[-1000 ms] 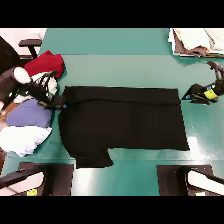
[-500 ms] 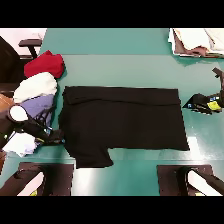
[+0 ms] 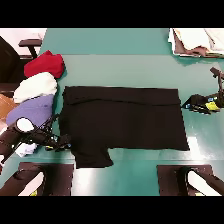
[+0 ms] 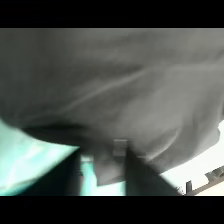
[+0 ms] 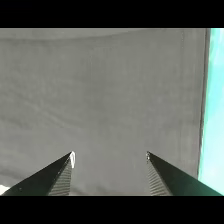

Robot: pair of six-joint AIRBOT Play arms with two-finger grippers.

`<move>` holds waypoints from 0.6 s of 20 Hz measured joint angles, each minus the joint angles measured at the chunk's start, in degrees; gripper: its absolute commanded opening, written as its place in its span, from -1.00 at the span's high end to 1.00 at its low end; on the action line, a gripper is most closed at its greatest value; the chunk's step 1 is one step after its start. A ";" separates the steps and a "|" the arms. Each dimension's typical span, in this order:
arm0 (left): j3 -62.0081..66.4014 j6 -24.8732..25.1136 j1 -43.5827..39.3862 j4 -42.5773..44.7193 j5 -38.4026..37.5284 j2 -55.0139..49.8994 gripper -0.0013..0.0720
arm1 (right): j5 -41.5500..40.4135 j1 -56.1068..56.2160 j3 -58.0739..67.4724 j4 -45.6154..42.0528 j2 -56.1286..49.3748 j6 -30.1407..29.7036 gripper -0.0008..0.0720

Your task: Fold the shirts.

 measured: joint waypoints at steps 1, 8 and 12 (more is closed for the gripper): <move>0.48 0.57 0.00 -0.59 0.31 0.04 0.91 | 0.85 -0.85 -0.02 -0.33 0.00 -0.31 -0.42; 5.99 2.93 0.00 -1.66 0.39 0.20 0.91 | 5.35 -17.38 -12.70 -8.63 3.13 -1.20 -0.43; 7.50 3.78 0.00 -1.60 0.48 0.20 0.91 | 4.04 -25.18 -22.69 -8.24 1.90 -1.62 -0.40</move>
